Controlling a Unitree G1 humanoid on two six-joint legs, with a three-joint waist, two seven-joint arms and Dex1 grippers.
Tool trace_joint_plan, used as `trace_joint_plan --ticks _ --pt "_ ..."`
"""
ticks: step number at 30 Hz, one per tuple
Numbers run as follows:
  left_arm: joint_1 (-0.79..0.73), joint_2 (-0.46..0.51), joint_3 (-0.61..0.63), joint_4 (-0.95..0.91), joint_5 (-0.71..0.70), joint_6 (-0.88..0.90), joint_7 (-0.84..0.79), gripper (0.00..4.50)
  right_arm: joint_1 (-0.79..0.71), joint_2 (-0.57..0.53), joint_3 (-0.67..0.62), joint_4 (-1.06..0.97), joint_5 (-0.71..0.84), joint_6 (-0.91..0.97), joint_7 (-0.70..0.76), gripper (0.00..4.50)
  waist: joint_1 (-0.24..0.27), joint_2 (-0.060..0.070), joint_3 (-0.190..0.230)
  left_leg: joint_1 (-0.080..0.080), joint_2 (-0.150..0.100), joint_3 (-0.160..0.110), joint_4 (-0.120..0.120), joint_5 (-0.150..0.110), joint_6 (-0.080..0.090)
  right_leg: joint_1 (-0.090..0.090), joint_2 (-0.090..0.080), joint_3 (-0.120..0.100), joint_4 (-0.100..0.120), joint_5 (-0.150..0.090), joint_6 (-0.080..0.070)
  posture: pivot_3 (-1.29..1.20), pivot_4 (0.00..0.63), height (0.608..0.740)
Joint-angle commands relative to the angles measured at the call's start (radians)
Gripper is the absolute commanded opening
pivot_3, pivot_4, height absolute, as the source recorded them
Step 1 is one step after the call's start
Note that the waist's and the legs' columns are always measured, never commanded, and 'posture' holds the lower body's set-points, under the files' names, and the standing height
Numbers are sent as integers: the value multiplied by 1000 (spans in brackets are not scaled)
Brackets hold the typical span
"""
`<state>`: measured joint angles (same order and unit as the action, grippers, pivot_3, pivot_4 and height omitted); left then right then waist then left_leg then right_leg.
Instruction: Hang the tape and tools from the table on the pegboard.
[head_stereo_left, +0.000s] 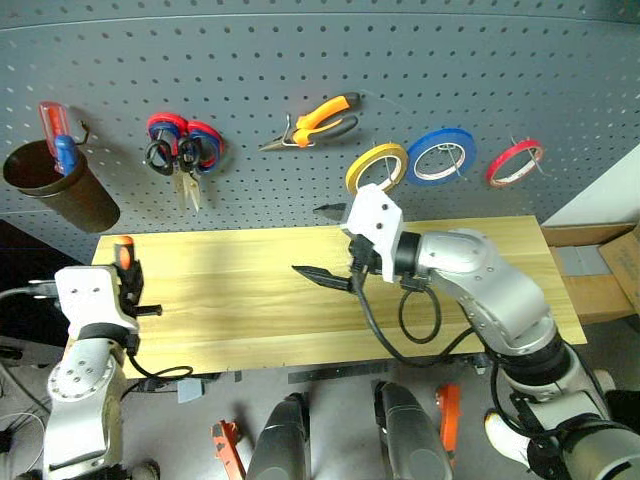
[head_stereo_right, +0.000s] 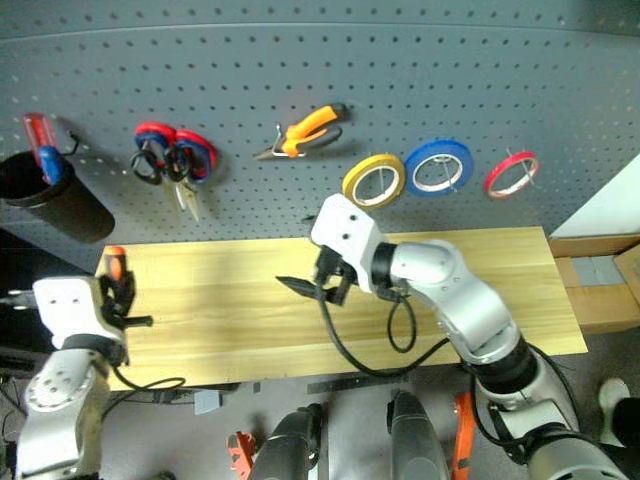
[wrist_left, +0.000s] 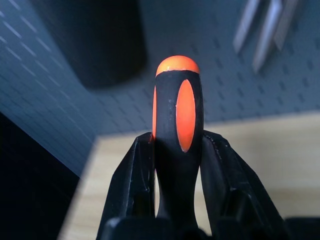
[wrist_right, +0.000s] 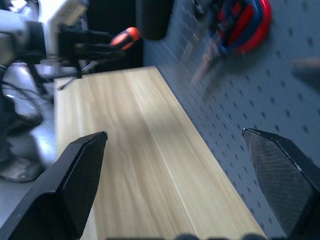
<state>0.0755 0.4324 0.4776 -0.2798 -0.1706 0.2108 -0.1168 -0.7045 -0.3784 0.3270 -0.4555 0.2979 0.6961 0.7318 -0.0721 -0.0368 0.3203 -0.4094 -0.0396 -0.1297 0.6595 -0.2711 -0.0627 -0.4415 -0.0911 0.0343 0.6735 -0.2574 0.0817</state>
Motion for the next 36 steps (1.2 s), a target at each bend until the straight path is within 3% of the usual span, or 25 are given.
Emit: trace_joint_plan --ticks 1,6,15,22,27,36 --pt "36 -6 38 -118 40 -48 30 906 -10 -1 -49 -31 82 -74 92 4500 2 -2 -2 0 0 0 0 0 0 0 0 0 0 0 0 21 246 740" --pt "9 -6 64 -219 58 -56 71 906 -32 0 -61 26 107 -140 158 4500 25 -8 -17 0 0 0 0 1 -2 0 0 -1 0 0 0 82 203 740" --pt "-273 95 111 -197 -13 20 74 906 -65 21 -43 148 56 -249 181 4500 73 -14 -52 0 0 2 2 3 -5 2 1 -4 0 0 0 107 161 740" --pt "-613 240 77 144 -62 -71 -12 906 -71 38 -40 175 16 -276 157 4500 72 -17 -62 0 0 -1 2 4 -8 3 1 -9 1 1 -2 69 152 740" --pt "-813 266 -1 439 -33 -231 -76 906 -61 45 -35 165 -8 -271 132 4500 69 -18 -63 0 1 -3 2 5 -9 3 0 -17 1 2 -4 36 160 740" --pt "-914 226 -59 720 -6 -432 -83 906 -46 27 -30 134 -22 -249 117 4500 40 -18 -63 -1 1 -3 3 5 -10 2 -1 -18 2 2 -4 -12 179 740"
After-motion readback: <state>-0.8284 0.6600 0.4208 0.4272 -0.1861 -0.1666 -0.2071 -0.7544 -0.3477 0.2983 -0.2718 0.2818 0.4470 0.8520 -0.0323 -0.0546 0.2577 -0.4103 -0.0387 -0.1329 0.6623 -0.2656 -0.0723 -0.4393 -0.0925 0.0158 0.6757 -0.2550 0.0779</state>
